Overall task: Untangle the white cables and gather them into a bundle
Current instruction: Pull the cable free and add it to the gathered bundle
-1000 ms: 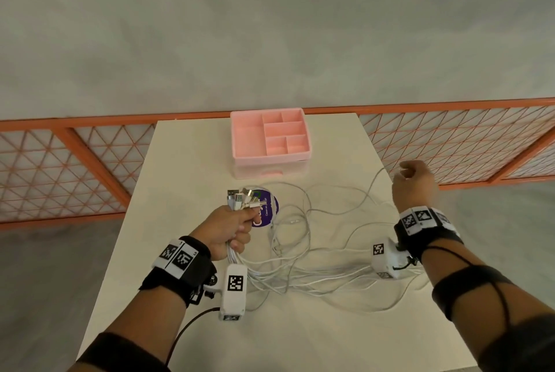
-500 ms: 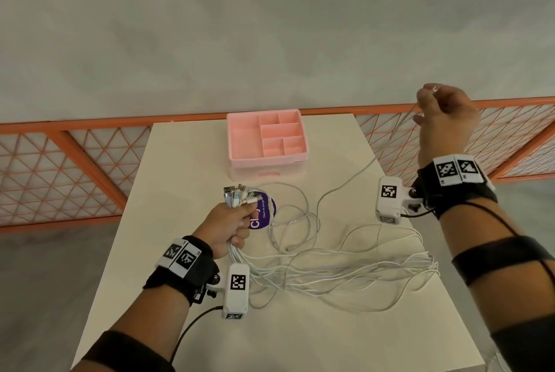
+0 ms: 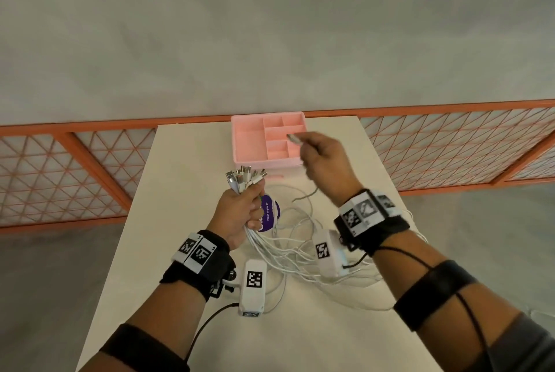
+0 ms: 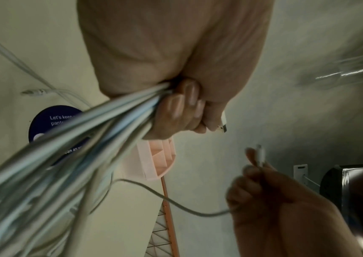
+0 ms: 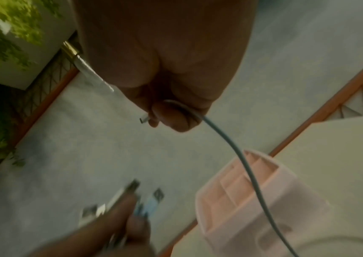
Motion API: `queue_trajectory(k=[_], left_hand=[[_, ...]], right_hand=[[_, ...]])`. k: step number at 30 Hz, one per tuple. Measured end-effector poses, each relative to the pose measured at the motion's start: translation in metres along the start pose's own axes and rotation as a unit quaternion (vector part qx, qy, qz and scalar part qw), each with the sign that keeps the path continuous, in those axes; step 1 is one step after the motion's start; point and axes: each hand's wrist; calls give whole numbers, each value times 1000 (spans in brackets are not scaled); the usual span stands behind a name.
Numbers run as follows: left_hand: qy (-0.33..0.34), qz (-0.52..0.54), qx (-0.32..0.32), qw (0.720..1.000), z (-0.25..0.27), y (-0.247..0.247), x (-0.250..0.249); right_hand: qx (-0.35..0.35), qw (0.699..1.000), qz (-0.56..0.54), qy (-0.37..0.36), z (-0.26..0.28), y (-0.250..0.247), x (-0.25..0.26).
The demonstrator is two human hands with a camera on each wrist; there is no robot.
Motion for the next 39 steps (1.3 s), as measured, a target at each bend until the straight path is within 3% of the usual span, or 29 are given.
queue_trajectory(k=[3, 6, 10, 17, 25, 29, 32, 36, 39], left_hand=[[4, 10, 0, 1000, 0, 1, 2], [10, 24, 0, 1000, 1, 1, 5], [17, 56, 14, 998, 3, 3, 6], [21, 69, 11, 997, 1, 1, 7], [30, 86, -50, 995, -5, 2, 7], [35, 137, -82, 987, -8, -4, 1], [29, 194, -107, 975, -8, -10, -3], [38, 259, -101, 960, -8, -23, -14], [45, 223, -88, 970, -9, -30, -17]], right_hand=[[37, 998, 7, 51, 19, 27, -9], [25, 997, -15, 72, 29, 39, -13], [12, 998, 2, 60, 38, 49, -16], [78, 995, -21, 66, 48, 49, -24], [88, 991, -5, 102, 54, 43, -36], [113, 985, 116, 56, 54, 26, -53], [106, 963, 244, 38, 47, 8, -74], [96, 921, 363, 102, 45, -22, -114], [53, 902, 404, 140, 44, -38, -131]])
Point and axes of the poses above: each hand's wrist, its own z-axis away from the middle knuckle, its own y-axis out of the palm, x = y × z, and after that the axes turned 8 degrees about -x, right-handed
